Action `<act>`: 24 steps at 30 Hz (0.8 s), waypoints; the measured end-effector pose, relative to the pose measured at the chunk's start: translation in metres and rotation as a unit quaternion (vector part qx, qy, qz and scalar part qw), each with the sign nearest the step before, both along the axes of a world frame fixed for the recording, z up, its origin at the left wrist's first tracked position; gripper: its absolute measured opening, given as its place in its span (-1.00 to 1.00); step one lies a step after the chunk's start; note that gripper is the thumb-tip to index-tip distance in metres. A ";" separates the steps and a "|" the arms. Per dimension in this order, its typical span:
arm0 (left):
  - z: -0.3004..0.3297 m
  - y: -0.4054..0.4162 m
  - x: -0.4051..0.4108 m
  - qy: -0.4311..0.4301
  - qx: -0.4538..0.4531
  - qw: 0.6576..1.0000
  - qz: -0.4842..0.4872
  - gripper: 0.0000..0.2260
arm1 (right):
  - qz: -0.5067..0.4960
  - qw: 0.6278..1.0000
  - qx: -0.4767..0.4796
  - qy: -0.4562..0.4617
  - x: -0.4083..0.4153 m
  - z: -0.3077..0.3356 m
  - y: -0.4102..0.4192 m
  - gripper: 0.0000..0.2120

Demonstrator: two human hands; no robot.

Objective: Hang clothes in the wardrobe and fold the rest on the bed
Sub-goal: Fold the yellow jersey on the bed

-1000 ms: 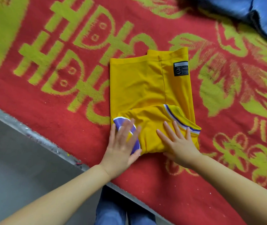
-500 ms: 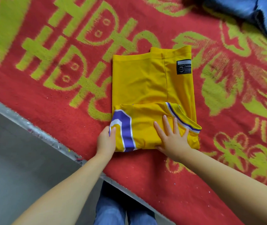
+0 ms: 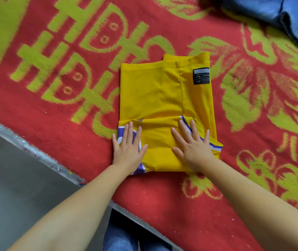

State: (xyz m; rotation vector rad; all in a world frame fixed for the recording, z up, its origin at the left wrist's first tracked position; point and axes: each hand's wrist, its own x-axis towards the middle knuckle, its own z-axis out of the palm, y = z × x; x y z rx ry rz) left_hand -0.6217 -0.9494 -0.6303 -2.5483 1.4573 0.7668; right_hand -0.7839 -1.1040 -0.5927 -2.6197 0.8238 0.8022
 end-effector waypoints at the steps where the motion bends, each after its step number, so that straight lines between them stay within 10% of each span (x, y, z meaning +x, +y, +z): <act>1: -0.007 -0.002 0.005 -0.005 0.029 1.000 0.002 -0.36 | -0.007 1.000 0.018 0.024 -0.006 -0.009 -0.006 -0.38; 10: 0.037 0.049 -0.025 -0.025 -0.069 0.966 -0.248 -0.18 | 0.160 0.985 0.004 -0.063 -0.049 0.021 0.024 -0.13; 18: 0.010 0.026 -0.026 -0.085 0.019 0.979 -0.183 -0.28 | 0.023 0.999 -0.015 0.034 -0.050 -0.005 0.015 -0.09; 24: 0.034 0.032 0.003 0.081 -0.035 0.984 -0.155 -0.26 | 0.046 0.995 0.037 0.081 -0.043 0.024 -0.001 -0.16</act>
